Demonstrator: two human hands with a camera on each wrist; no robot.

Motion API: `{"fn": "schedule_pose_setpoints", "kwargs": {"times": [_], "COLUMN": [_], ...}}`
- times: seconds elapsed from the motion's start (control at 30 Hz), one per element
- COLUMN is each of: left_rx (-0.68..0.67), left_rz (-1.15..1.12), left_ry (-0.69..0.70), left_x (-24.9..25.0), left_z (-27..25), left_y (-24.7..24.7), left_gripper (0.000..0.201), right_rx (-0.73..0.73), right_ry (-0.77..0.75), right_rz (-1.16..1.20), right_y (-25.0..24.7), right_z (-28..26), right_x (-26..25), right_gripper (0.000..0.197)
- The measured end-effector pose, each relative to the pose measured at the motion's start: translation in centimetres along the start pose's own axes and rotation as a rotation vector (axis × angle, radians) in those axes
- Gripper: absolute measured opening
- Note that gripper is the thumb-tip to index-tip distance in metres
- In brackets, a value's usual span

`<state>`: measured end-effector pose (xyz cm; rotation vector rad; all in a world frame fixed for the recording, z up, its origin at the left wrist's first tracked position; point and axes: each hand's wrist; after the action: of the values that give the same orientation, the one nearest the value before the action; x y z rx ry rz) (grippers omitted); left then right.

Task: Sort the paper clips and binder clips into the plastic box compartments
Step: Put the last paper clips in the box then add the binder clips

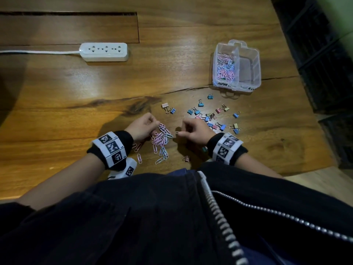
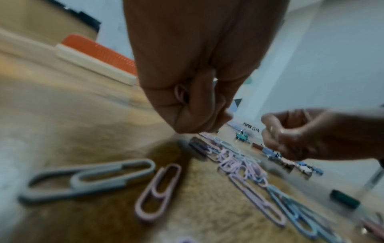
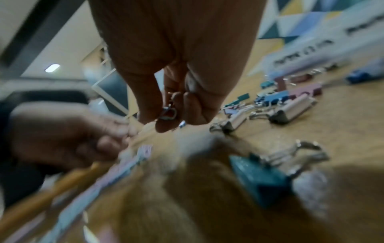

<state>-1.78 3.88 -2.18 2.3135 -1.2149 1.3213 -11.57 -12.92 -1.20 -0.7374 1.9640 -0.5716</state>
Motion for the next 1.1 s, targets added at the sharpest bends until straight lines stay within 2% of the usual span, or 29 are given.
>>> {"fn": "schedule_pose_setpoints", "kwargs": {"times": [0.03, 0.1, 0.17, 0.27, 0.37, 0.4, 0.57, 0.73, 0.83, 0.9, 0.93, 1.0, 1.1], "left_rx": [0.017, 0.032, 0.061, 0.082, -0.010, -0.034, -0.122, -0.136, -0.139, -0.129, -0.106, -0.070, -0.159], "left_rz": [0.068, 0.119, 0.302, 0.643, 0.790, 0.822, 0.918, 0.974, 0.861, 0.640, 0.489, 0.149, -0.449], "left_ry": [0.010, 0.026, 0.080, 0.159, 0.097, 0.092, 0.201, 0.218, 0.190, 0.152, 0.120, 0.039, -0.077], "left_x": [0.1, 0.0, 0.3, 0.6, 0.6, 0.4, 0.3, 0.7, 1.2, 1.8, 2.1, 2.6, 2.9], "left_z": [0.0, -0.1, -0.3, -0.5, -0.5, -0.5, -0.5, -0.3, 0.0, 0.1, 0.2, 0.5, 0.6], "left_y": [0.1, 0.2, 0.5, 1.3, 1.8, 1.9, 3.4, 3.2, 2.7, 2.4, 2.2, 2.0, 1.5], "left_gripper": [0.015, 0.021, 0.026, 0.042, 0.072, 0.074, 0.038, 0.034, 0.030, 0.021, 0.017, 0.022, 0.017], "right_rx": [0.016, 0.033, 0.038, 0.033, 0.018, 0.024, 0.034, -0.043, -0.037, -0.040, -0.043, -0.038, -0.056], "right_ry": [0.041, 0.073, 0.072, 0.068, 0.090, 0.101, 0.214, 0.225, 0.193, 0.165, 0.151, 0.132, 0.126], "right_rz": [0.141, 0.377, 0.532, 0.656, 0.732, 0.742, 0.856, 1.028, 0.955, 0.938, 0.947, 0.973, 0.991], "right_y": [-0.5, -1.3, -2.1, -2.9, -3.5, -3.7, -4.3, -5.3, -6.3, -7.0, -7.3, -7.8, -8.1], "right_z": [-0.1, -0.2, -0.3, -0.4, -0.6, -0.6, -0.9, -1.1, -1.7, -2.3, -2.6, -3.1, -3.9], "right_x": [0.2, 0.6, 1.1, 1.9, 2.4, 2.5, 2.3, 2.7, 3.0, 3.4, 3.6, 4.2, 5.1], "right_gripper": [0.023, 0.025, 0.024, 0.022, 0.024, 0.024, 0.026, 0.032, 0.031, 0.029, 0.027, 0.022, 0.018]}}
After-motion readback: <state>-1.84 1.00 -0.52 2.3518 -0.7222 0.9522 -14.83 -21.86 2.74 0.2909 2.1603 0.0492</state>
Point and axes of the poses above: each hand's wrist, its own z-axis towards the middle knuckle, its own y-axis out of the palm, x = y × z, and after that the axes turned 11 degrees about -z, right-handed
